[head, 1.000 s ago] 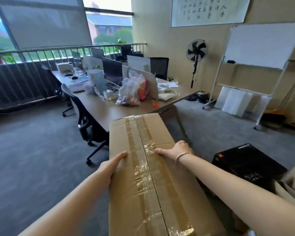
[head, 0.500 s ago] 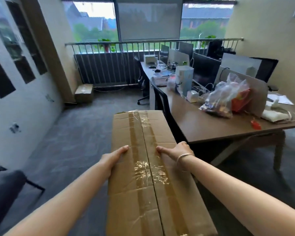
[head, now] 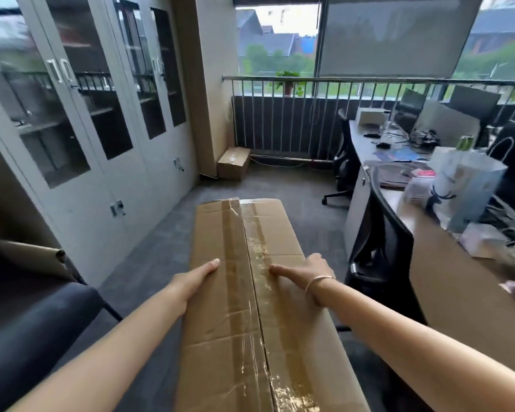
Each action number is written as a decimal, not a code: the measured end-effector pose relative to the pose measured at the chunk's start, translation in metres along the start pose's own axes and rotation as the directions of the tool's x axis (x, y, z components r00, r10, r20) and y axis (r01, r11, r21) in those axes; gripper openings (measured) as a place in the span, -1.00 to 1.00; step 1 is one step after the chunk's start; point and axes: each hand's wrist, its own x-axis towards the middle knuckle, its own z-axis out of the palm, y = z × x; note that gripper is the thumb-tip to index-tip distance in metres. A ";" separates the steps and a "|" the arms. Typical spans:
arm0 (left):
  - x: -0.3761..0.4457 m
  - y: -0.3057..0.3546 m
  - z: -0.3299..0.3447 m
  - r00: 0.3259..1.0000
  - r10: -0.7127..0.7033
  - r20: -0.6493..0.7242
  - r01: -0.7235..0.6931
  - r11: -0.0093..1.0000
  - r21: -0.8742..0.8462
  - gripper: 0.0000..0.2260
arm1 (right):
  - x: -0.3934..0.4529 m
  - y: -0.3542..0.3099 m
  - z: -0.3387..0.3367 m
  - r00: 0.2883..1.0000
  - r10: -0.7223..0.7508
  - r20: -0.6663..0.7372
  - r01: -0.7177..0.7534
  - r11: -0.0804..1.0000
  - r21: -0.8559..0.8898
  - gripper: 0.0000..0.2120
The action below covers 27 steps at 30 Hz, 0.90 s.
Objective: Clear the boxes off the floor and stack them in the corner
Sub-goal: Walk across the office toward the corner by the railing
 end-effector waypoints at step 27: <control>0.622 0.453 0.138 0.999 0.046 -0.007 -0.045 0.997 0.069 -0.41 | 0.716 -0.277 0.007 1.000 0.030 -0.003 -0.030 0.999 0.039 -0.08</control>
